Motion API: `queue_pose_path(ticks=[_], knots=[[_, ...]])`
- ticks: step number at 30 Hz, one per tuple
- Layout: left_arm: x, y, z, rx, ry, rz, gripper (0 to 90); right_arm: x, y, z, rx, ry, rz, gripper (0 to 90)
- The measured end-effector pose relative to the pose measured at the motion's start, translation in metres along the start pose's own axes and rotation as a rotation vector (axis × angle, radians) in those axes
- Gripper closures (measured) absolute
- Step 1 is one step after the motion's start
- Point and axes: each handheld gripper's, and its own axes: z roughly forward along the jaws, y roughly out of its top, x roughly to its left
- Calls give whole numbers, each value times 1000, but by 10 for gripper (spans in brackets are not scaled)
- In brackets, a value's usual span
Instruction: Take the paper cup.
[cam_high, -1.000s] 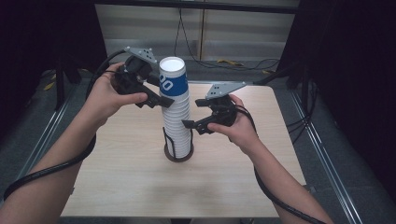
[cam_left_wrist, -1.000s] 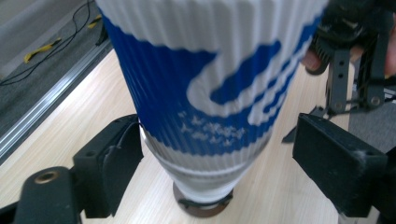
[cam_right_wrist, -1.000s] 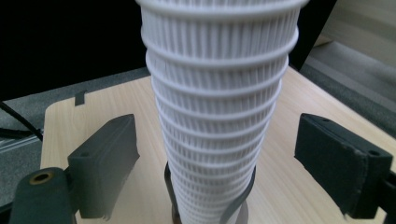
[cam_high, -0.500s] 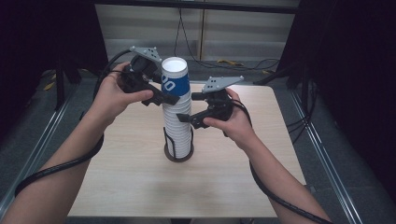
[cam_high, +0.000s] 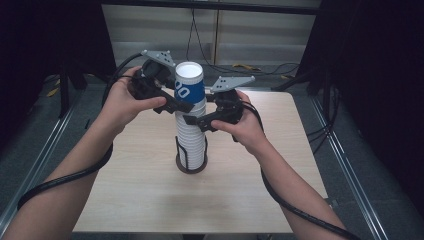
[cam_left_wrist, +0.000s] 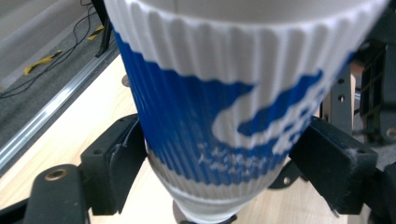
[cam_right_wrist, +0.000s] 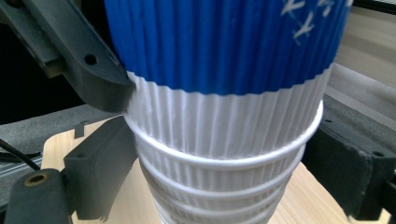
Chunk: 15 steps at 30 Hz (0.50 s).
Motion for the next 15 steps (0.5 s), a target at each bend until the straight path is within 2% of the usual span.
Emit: queue_pose_path(ticks=[6, 10, 15], knots=[[0, 3, 5, -12, 0, -15, 154, 0, 1, 1, 4, 0, -1, 118], [-1, 4, 4, 1, 16, 7, 170, 0, 1, 1, 2, 1, -2, 120], [-2, 3, 3, -6, 21, 3, 174, 0, 0, 2, 0, 5, -10, 121]])
